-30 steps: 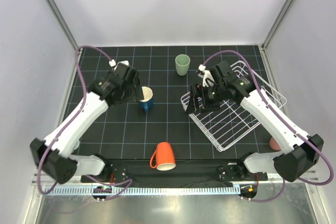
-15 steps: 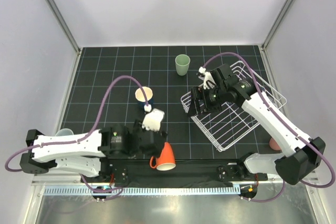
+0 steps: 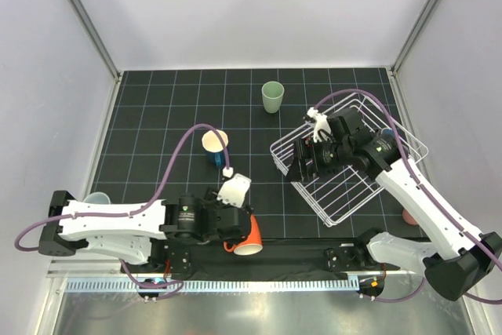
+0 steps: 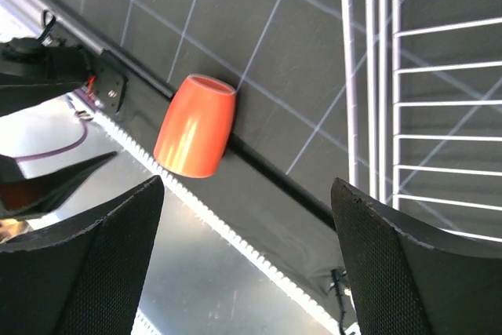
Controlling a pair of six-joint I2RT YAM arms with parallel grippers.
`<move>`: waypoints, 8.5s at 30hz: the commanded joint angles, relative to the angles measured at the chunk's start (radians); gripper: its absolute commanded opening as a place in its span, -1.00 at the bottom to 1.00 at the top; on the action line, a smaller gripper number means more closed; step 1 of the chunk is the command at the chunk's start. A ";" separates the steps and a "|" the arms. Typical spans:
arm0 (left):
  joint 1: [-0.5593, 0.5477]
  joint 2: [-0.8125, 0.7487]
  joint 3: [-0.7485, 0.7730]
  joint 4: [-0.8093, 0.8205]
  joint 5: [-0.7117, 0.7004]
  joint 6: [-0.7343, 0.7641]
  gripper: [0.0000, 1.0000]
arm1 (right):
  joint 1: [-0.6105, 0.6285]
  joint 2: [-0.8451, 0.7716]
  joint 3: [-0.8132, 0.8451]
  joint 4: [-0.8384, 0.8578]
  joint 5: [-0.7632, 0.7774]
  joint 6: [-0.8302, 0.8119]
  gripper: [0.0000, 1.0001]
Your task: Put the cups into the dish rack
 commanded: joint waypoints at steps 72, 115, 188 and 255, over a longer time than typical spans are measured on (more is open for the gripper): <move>0.037 -0.283 0.359 -0.408 -0.382 -0.409 0.22 | 0.908 0.379 0.232 -0.106 0.895 0.174 -0.92; 0.077 -0.478 0.293 -0.101 -0.395 0.026 0.22 | 0.579 0.811 0.455 -0.593 0.616 0.673 0.37; 0.336 -0.182 0.163 -0.066 0.120 0.003 0.23 | 0.484 0.216 -0.017 0.205 0.584 -0.074 0.38; 0.998 0.291 0.529 0.662 1.222 -0.103 -1.00 | 0.165 -0.019 0.235 0.123 0.019 0.123 0.82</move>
